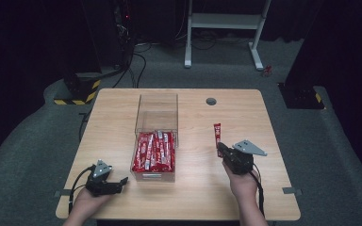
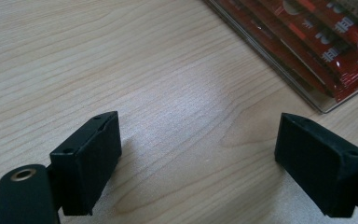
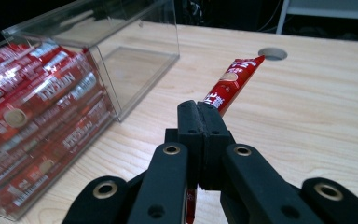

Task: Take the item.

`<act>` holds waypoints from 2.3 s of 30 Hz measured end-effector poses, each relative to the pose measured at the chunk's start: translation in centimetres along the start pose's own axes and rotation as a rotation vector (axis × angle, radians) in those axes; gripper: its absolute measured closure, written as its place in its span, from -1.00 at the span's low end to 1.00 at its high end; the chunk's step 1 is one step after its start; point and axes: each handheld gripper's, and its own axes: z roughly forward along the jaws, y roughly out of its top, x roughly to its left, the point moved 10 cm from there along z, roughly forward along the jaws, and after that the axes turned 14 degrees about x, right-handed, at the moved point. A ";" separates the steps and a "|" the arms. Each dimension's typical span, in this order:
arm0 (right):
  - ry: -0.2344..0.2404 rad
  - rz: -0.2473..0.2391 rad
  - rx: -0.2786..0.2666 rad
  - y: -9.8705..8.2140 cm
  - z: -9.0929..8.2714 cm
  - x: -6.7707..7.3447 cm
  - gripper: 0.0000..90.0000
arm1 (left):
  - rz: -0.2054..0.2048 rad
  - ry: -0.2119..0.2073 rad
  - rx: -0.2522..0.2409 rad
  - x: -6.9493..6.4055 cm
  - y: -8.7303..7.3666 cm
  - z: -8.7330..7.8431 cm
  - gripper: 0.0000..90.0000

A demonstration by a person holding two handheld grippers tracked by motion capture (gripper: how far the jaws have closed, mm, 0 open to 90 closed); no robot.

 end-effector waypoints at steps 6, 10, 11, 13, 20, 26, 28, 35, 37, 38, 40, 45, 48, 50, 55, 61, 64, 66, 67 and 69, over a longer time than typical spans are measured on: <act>-0.008 0.005 0.039 -0.9 1.3 -0.3 0.99 | 0.001 -0.001 0.001 0.0 0.0 0.0 -0.67; -0.015 0.010 0.079 -1.9 2.4 -0.7 1.00 | 0.001 -0.001 0.001 0.0 0.0 0.0 -0.67; -0.019 0.011 0.088 -2.1 2.7 -0.9 1.00 | -0.001 -0.001 0.001 0.0 0.0 0.0 -0.67; -0.023 0.010 0.103 -2.5 3.1 -1.1 1.00 | 0.001 -0.001 0.001 0.0 0.0 0.0 -0.67; -0.026 0.024 0.146 -3.5 4.4 -1.6 0.99 | 0.001 -0.001 0.001 0.0 0.0 0.0 -0.67; -0.030 0.036 0.171 -4.0 5.3 -1.8 0.99 | -0.001 -0.001 0.001 0.0 0.0 0.0 -0.67; -0.033 0.032 0.177 -4.1 5.6 -1.8 0.99 | 0.001 0.000 0.001 0.0 0.0 0.0 -0.67; -0.044 0.035 0.195 -4.4 6.3 -2.0 0.96 | -0.001 -0.001 0.001 0.0 0.0 0.0 -0.67; -0.048 0.034 0.198 -4.5 6.5 -2.2 0.95 | 0.001 0.000 0.001 0.0 0.0 0.0 -0.67; -0.049 0.038 0.200 -4.5 6.6 -2.2 0.95 | 0.001 0.000 0.001 0.0 0.0 0.0 -0.67; -0.050 0.037 0.207 -4.6 6.7 -2.2 0.94 | 0.001 0.000 0.001 0.0 0.0 0.0 -0.67; -0.052 0.036 0.204 -4.6 6.9 -2.2 0.83 | 0.001 0.000 0.001 0.0 0.0 0.0 -0.67; -0.042 0.046 0.197 -4.5 6.7 -2.2 0.82 | 0.001 0.000 0.001 0.0 0.0 0.0 -0.67; -0.040 0.045 0.185 -4.3 6.5 -2.2 0.78 | 0.001 0.000 0.001 0.0 0.0 0.0 -0.67; -0.048 0.042 0.163 -3.9 6.1 -2.1 0.67 | 0.000 -0.001 0.001 0.0 0.0 0.0 -0.67; -0.052 0.035 0.146 -3.6 5.6 -1.9 0.55 | -0.001 -0.001 0.001 0.0 0.0 0.0 -0.67; -0.053 0.020 0.137 -3.4 5.3 -1.8 0.44 | -0.001 -0.002 0.001 0.0 0.0 0.0 -0.67; -0.055 0.013 0.135 -3.4 5.2 -1.8 0.33 | 0.000 -0.002 0.001 0.0 0.0 0.0 -0.67; -0.055 0.014 0.134 -3.3 5.1 -1.7 0.29 | -0.002 -0.003 0.001 0.0 0.0 0.0 -0.67; -0.056 0.009 0.126 -3.2 5.0 -1.6 0.19 | 0.000 -0.002 0.001 0.0 0.0 0.0 -0.67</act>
